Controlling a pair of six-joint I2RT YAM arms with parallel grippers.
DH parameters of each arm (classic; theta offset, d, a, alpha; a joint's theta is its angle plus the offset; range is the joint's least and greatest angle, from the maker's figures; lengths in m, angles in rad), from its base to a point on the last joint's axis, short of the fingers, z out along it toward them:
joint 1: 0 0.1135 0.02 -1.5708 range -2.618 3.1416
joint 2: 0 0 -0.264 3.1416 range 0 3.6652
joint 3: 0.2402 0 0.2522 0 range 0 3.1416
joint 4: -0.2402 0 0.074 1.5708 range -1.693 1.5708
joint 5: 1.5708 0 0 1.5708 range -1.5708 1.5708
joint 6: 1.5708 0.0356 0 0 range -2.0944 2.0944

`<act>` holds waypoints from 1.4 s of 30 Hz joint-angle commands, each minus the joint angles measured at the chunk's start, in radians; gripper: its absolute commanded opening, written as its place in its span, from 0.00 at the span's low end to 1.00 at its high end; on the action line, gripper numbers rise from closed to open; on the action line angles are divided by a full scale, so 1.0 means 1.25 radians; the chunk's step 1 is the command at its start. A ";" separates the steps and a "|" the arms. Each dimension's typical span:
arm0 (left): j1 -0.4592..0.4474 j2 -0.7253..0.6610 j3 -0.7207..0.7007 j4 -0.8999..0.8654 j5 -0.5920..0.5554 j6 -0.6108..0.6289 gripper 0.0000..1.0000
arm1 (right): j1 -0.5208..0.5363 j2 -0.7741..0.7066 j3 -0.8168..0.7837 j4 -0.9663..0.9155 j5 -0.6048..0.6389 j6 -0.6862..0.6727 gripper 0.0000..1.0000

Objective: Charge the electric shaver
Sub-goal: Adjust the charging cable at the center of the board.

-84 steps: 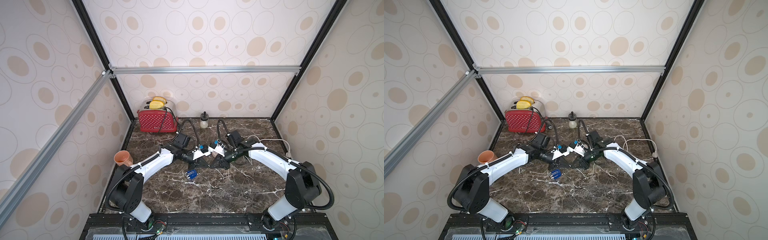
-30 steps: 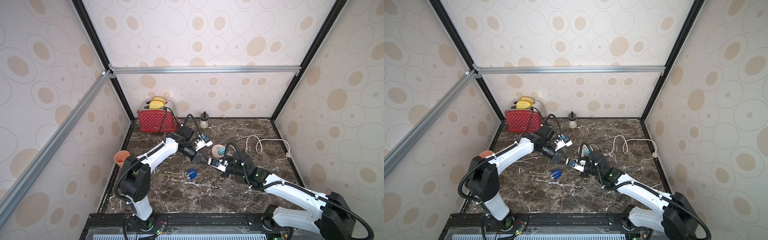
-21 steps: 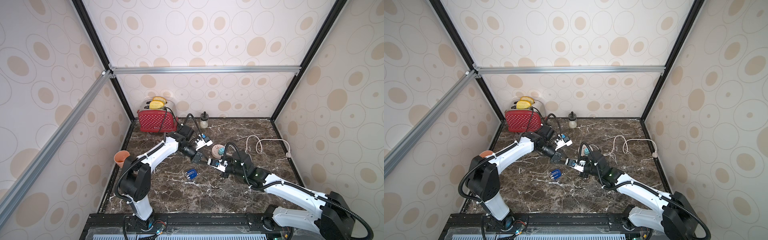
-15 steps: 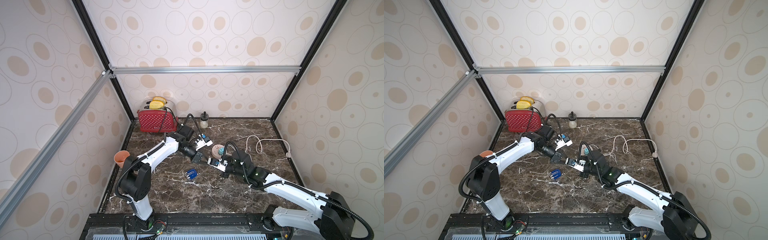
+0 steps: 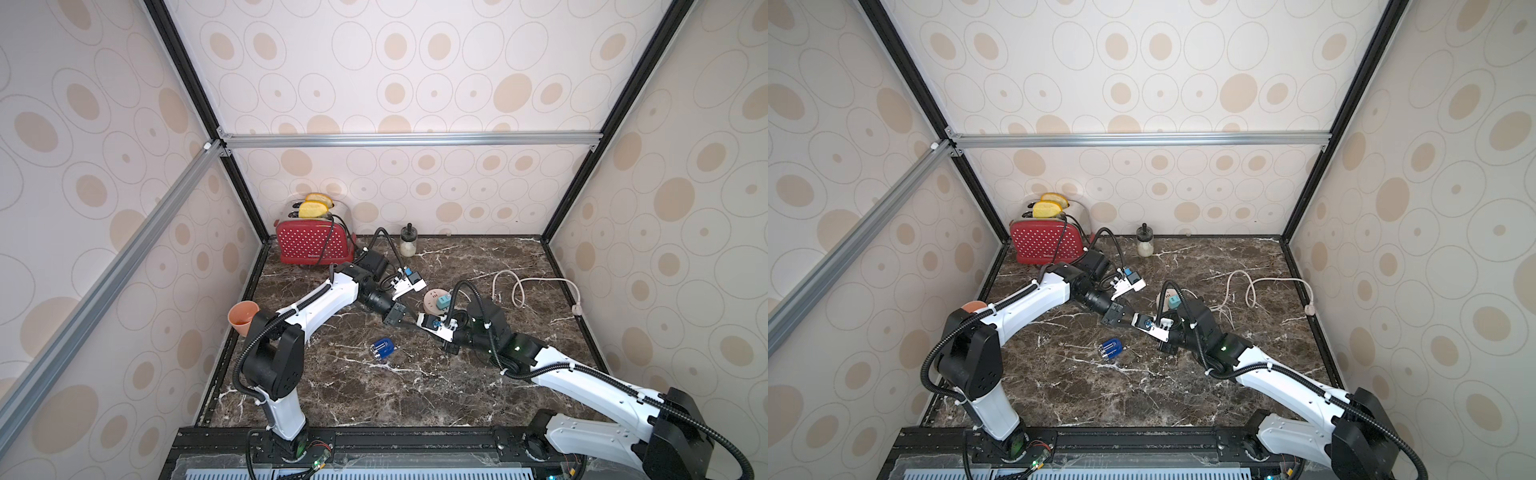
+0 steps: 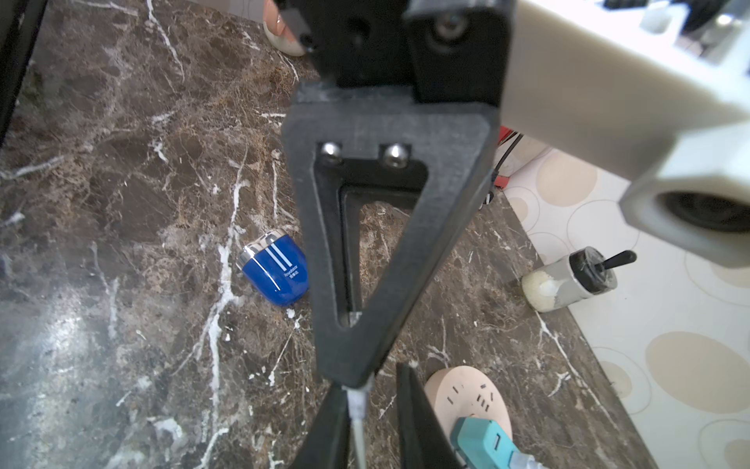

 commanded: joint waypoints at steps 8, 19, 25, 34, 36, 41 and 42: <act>-0.001 0.015 0.026 -0.051 0.021 0.020 0.00 | -0.001 -0.002 0.018 0.046 0.010 -0.007 0.06; 0.000 0.028 0.031 -0.076 0.020 0.029 0.00 | 0.000 -0.022 0.039 -0.007 0.025 0.004 0.00; 0.014 -0.028 0.014 -0.099 -0.073 0.068 0.53 | -0.018 -0.035 0.055 -0.081 0.002 0.012 0.00; 0.061 -0.238 -0.170 0.018 -0.253 0.143 0.58 | -0.111 -0.012 0.108 -0.282 -0.189 0.042 0.00; 0.061 -0.273 -0.213 0.050 -0.310 0.148 0.58 | -0.130 0.002 0.121 -0.308 -0.241 0.062 0.00; 0.037 -0.303 -0.292 0.075 -0.441 0.222 0.60 | -0.149 0.076 0.176 -0.398 -0.349 0.069 0.00; 0.027 -0.302 -0.304 0.078 -0.453 0.240 0.60 | -0.149 0.094 0.190 -0.418 -0.356 0.067 0.00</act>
